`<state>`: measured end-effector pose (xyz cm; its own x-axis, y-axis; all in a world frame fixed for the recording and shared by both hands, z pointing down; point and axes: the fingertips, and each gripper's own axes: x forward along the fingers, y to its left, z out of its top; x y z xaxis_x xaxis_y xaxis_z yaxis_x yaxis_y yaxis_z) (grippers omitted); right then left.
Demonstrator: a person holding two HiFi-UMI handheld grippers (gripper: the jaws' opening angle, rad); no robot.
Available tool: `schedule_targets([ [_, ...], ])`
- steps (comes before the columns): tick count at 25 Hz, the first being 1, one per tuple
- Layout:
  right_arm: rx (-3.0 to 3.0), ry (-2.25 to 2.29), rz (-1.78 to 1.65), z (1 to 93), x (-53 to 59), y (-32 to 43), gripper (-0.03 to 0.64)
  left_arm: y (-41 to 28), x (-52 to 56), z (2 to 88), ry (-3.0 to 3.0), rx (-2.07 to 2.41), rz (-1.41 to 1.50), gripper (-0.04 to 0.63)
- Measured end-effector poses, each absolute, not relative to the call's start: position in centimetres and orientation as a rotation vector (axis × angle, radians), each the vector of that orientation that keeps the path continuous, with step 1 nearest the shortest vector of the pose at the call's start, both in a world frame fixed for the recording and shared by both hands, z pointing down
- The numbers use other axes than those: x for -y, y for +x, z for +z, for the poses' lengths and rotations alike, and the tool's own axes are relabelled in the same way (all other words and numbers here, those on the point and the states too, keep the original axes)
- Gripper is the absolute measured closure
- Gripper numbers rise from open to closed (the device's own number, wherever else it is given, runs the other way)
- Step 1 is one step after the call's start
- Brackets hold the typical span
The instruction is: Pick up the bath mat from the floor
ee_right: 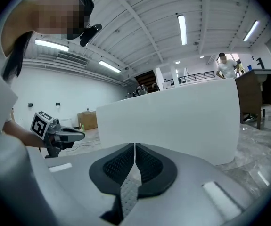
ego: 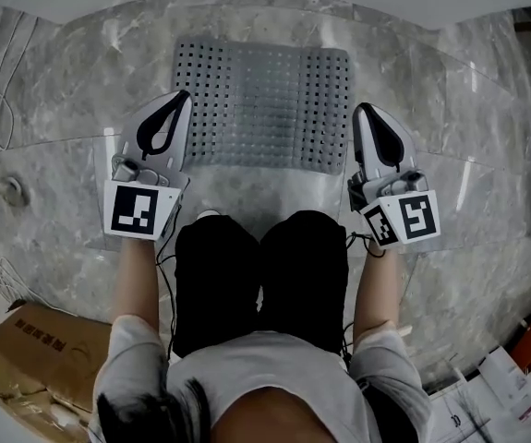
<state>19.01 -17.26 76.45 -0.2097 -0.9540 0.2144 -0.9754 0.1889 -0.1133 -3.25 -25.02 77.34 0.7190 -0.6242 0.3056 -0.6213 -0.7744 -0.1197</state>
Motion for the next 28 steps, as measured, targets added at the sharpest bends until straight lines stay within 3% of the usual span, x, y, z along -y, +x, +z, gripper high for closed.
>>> schedule_targets([
  [13, 2.336, 1.934, 0.361, 83.9, 17.3, 20.3, 0.581, -4.0, 26.5, 85.6, -2.886, -1.096, -0.507, 0.594],
  [25, 2.282, 2.009, 0.546, 92.7, 17.6, 22.5, 0.511, -7.1, 28.2, 95.1, -2.814, -1.182, -0.747, 0.592],
  [28, 2.239, 1.976, 0.559, 95.1, 17.3, 22.8, 0.502, -8.1, 28.7, 97.4, -2.815, -1.218, -0.811, 0.552],
])
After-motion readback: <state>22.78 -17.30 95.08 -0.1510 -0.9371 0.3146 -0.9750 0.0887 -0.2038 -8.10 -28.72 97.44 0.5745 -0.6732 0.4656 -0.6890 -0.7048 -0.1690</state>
